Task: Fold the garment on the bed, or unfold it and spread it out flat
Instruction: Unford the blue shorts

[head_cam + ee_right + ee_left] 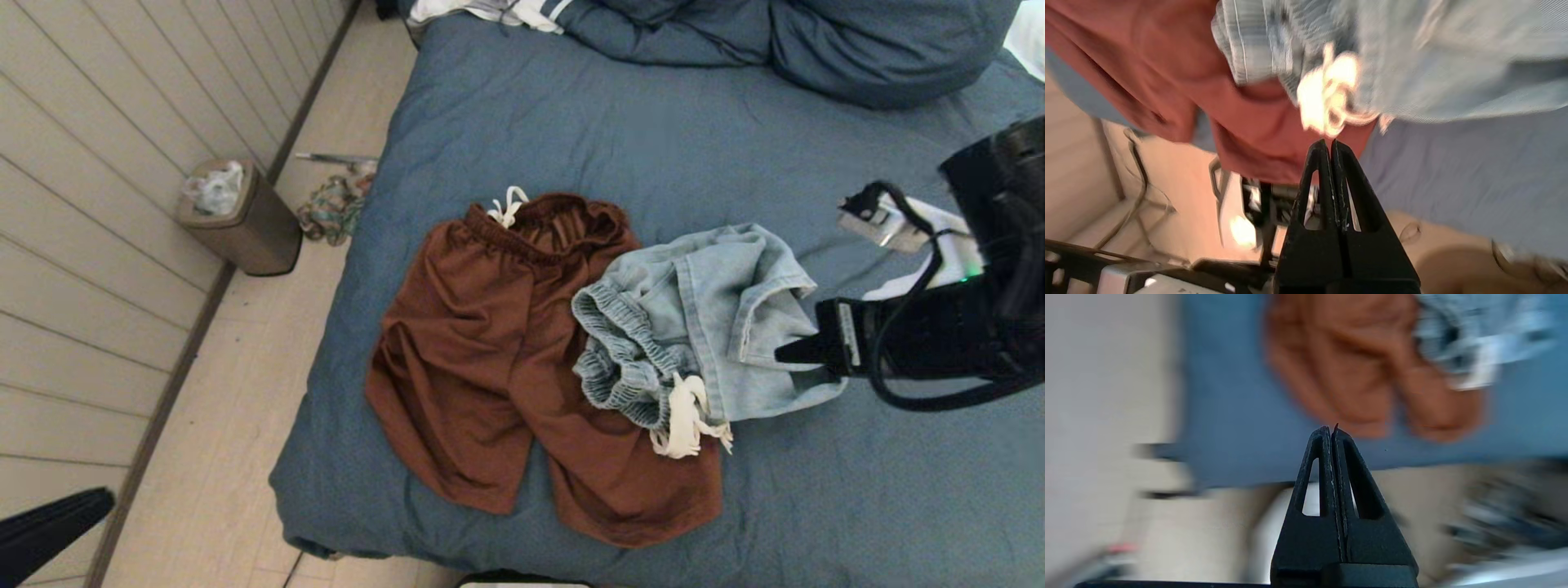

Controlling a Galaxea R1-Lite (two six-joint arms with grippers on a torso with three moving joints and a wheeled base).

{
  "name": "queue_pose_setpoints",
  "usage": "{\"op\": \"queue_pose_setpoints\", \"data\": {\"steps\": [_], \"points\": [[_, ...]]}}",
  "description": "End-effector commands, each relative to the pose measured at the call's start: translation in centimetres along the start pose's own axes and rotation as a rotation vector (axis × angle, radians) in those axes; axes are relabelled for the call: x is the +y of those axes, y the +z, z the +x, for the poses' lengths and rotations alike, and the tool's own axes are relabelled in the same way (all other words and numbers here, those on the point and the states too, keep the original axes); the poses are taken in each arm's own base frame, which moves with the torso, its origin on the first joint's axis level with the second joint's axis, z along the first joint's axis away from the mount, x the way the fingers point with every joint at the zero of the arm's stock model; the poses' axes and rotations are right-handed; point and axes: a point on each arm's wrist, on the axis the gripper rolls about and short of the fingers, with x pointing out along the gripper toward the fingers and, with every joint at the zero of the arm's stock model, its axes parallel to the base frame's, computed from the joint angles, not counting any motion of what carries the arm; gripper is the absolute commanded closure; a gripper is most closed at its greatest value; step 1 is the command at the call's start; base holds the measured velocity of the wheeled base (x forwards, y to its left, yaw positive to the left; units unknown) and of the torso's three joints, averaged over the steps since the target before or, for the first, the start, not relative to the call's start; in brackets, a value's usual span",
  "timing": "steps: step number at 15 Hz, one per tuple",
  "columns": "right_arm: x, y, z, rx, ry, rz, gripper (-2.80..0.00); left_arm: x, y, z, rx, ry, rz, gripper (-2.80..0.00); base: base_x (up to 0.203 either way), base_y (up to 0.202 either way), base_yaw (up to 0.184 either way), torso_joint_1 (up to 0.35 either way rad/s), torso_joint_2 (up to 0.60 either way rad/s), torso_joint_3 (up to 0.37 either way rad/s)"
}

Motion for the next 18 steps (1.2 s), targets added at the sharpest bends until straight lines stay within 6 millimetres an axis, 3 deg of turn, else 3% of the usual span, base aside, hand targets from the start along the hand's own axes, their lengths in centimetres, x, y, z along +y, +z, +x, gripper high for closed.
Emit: {"op": "queue_pose_setpoints", "data": {"steps": [1, 4, 6, 9, 14, 18], "points": [[1.5, -1.1, 2.2, 0.084, 0.000, 0.008, 0.00, -0.2, 2.6, 7.7, 0.226, -0.146, -0.100, 0.00, 0.000, 0.000, 0.000, 0.000, 0.00, 0.000], [2.6, -1.5, 3.1, 0.106, -0.016, -0.020, 0.00, -5.9, 1.9, 15.1, 0.305, -0.231, -0.045, 0.00, 0.000, 0.000, 0.000, 0.000, 0.00, 0.000], [2.4, -1.5, 4.6, 0.114, -0.115, -0.025, 0.00, -10.0, 0.6, 20.0, 0.254, -0.194, -0.019, 0.00, 0.000, 0.000, 0.000, 0.000, 0.00, 0.000], [2.5, -0.8, 5.2, 0.077, -0.127, -0.013, 0.00, -15.5, 0.9, 25.5, 0.110, -0.192, -0.045, 0.00, 0.000, 0.000, 0.000, 0.000, 0.00, 0.000], [2.7, 1.3, 7.7, -0.010, -0.123, 0.049, 0.00, -21.1, 0.0, 30.9, 0.003, -0.167, -0.084, 0.00, 0.000, 0.000, 0.000, 0.000, 0.00, 0.000], [4.1, 0.8, 11.6, 0.041, -0.190, 0.025, 0.00, -23.7, -2.5, 33.8, 0.009, -0.168, -0.074, 0.00, 0.000, 0.000, 0.000, 0.000, 0.00, 0.000]]}}
